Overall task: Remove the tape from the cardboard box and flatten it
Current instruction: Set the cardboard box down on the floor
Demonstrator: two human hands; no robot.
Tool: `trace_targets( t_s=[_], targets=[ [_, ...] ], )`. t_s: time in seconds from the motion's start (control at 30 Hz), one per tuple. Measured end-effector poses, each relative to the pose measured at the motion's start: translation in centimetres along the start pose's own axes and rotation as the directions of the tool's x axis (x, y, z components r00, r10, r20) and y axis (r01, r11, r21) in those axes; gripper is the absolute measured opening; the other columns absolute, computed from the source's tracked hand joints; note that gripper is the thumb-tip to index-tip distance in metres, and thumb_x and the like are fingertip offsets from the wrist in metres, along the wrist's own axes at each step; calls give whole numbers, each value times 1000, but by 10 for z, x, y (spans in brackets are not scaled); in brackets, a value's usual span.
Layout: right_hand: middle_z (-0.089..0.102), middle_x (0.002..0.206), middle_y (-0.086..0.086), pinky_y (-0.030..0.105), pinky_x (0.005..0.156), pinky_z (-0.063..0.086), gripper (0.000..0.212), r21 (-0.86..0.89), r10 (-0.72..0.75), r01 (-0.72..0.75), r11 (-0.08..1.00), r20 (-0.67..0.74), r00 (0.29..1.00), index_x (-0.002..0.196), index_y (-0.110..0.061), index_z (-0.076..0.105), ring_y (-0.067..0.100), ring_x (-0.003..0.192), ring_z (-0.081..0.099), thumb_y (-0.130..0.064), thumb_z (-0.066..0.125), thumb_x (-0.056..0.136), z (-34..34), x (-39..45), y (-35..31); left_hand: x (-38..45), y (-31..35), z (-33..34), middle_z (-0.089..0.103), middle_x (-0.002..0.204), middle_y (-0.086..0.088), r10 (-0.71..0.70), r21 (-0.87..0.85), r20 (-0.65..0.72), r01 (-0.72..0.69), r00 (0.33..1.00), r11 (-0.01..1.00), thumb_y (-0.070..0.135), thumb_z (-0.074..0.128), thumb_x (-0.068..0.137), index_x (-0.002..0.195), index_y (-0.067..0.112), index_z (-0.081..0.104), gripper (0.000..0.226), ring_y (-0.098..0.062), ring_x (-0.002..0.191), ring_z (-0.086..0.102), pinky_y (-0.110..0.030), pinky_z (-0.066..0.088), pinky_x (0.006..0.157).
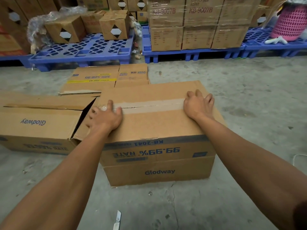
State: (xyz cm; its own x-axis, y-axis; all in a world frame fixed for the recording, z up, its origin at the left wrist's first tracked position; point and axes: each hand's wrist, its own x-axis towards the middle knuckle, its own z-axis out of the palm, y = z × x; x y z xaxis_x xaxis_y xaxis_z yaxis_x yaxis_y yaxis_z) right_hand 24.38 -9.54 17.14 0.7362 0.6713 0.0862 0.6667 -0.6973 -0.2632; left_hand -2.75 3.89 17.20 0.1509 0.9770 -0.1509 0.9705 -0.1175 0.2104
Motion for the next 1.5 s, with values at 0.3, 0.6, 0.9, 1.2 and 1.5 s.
trace_targets(
  t_s=[0.3,0.6,0.9,1.2,1.5],
  targets=[
    [4,162,17,67,112,-10,64,-167,-106,118,979,83,991,154,-32,19,50,145,-6,-56,16,95,33,-11,-38,30,-31,42,32,147,-26,20,-106,-32,-23,999,994,62,25,97,151,34,24,61,-46,132,35,-55,30,107],
    [7,163,10,67,111,-9,61,-285,-254,280,917,126,959,153,-31,23,43,147,-5,-54,20,97,65,-11,-56,39,-42,112,30,146,-27,-77,-233,122,104,989,967,64,22,96,153,37,13,64,-45,133,31,-57,26,111],
    [9,161,19,67,111,-4,52,-209,197,-204,957,-52,979,138,-39,45,52,143,6,-58,39,90,43,-8,39,22,23,130,31,143,-24,103,-217,91,-81,991,973,67,25,94,150,36,19,64,-43,132,32,-57,28,107],
    [21,155,14,59,107,26,64,-139,367,-345,928,186,912,141,-57,31,45,133,30,-78,35,80,66,-42,131,15,55,132,35,145,-21,176,-268,158,-130,972,955,57,42,95,147,43,25,56,-41,133,37,-52,30,110],
    [-6,163,12,60,115,-6,59,-20,45,-42,999,253,967,152,-43,14,47,146,-9,-60,25,97,129,-53,9,21,-27,119,-15,163,-6,240,57,186,-254,953,966,51,19,102,154,44,1,56,-34,149,-13,-59,-2,117]
  ],
)
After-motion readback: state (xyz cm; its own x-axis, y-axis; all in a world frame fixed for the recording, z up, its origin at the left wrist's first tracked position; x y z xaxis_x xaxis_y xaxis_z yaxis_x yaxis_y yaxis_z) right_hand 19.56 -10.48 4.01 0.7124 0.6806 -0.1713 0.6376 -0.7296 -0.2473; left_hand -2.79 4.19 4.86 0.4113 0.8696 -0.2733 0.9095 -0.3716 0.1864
